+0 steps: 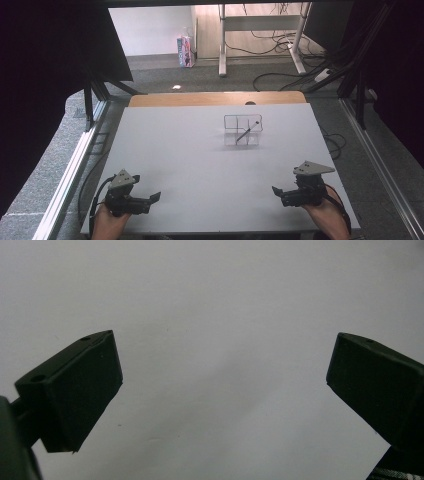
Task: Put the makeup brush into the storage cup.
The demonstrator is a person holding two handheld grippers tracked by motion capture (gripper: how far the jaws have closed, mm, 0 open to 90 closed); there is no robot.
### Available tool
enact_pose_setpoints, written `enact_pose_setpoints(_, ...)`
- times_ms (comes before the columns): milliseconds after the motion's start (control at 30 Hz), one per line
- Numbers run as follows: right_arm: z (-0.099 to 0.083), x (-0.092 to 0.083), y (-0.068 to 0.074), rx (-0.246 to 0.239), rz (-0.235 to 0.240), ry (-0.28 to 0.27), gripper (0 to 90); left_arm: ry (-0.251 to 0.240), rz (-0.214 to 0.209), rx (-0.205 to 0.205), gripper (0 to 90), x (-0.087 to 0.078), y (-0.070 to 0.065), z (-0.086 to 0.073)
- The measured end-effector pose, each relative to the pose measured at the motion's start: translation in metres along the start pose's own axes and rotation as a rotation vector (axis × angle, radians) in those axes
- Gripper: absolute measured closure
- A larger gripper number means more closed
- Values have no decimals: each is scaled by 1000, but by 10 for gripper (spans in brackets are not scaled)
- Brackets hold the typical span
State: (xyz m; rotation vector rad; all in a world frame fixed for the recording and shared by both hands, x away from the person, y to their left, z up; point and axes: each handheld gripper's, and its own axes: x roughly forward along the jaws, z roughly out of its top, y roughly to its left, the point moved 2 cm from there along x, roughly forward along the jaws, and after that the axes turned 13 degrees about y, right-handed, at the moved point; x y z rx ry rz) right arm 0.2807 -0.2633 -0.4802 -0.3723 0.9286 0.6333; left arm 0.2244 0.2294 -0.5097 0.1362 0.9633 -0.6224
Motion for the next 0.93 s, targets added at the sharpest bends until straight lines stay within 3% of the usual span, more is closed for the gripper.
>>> enact_pose_setpoints(667, -23, -2, -6, 32, -3, 46, 0, 9, 7, 3, 19, 1, -1, 0)
enact_pose_setpoints(933, -23, -1, -6, 29, 5, 48, 0, 12, 12, 9, 19, 2, -1, 0)
